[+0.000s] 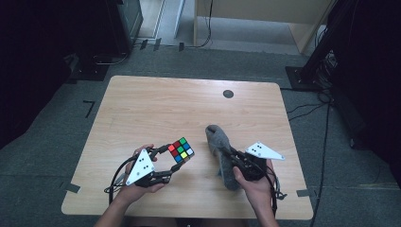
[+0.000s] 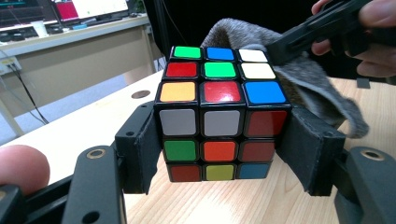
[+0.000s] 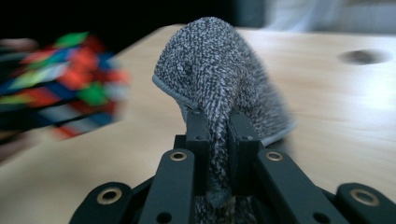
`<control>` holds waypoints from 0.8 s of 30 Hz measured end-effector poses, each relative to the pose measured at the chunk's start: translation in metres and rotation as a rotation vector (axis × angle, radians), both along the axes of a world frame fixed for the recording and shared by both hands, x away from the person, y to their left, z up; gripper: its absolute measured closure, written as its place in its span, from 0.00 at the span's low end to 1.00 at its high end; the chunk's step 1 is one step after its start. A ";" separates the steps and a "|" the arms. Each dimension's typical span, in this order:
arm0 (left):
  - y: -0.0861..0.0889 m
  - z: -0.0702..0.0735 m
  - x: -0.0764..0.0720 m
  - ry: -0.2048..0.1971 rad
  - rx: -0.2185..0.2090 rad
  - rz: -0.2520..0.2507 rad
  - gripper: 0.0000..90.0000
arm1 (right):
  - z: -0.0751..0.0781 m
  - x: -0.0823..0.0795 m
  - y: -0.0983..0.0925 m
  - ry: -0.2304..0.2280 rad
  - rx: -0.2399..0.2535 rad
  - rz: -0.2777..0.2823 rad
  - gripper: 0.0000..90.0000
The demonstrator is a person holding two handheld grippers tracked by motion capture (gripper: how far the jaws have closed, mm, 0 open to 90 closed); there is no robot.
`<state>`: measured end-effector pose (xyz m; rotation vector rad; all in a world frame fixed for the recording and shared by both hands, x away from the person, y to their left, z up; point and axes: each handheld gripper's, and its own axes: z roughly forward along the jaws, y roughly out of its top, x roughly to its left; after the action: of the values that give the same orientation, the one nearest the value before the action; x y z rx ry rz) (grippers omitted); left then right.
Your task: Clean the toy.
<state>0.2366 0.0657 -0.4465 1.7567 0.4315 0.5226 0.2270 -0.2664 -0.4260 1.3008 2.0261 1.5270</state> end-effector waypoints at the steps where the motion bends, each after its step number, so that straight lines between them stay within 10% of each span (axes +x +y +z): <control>1: 0.001 0.000 0.000 0.002 -0.006 -0.001 0.39 | 0.000 0.000 0.003 0.019 0.003 0.043 0.91; 4: 0.002 0.001 0.000 0.002 -0.004 0.003 0.39 | -0.012 0.006 0.007 0.078 -0.070 0.034 0.91; 12: -0.002 -0.001 0.000 0.006 0.004 -0.004 0.39 | -0.053 0.019 -0.008 0.067 -0.362 -0.290 0.86; 16: -0.003 -0.001 -0.001 0.003 0.007 -0.007 0.39 | -0.065 0.023 -0.010 0.079 -0.337 -0.301 0.61; 22: -0.002 -0.001 0.000 0.006 0.003 -0.005 0.39 | -0.042 0.011 -0.008 -0.116 -0.251 -0.265 0.49; 24: -0.003 -0.001 -0.001 0.006 0.006 -0.008 0.39 | -0.043 0.011 -0.003 -0.119 -0.258 -0.232 0.48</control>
<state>0.2360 0.0630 -0.4478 1.7654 0.4274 0.5133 0.2378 -0.2694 -0.4687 1.2590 1.8525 1.1682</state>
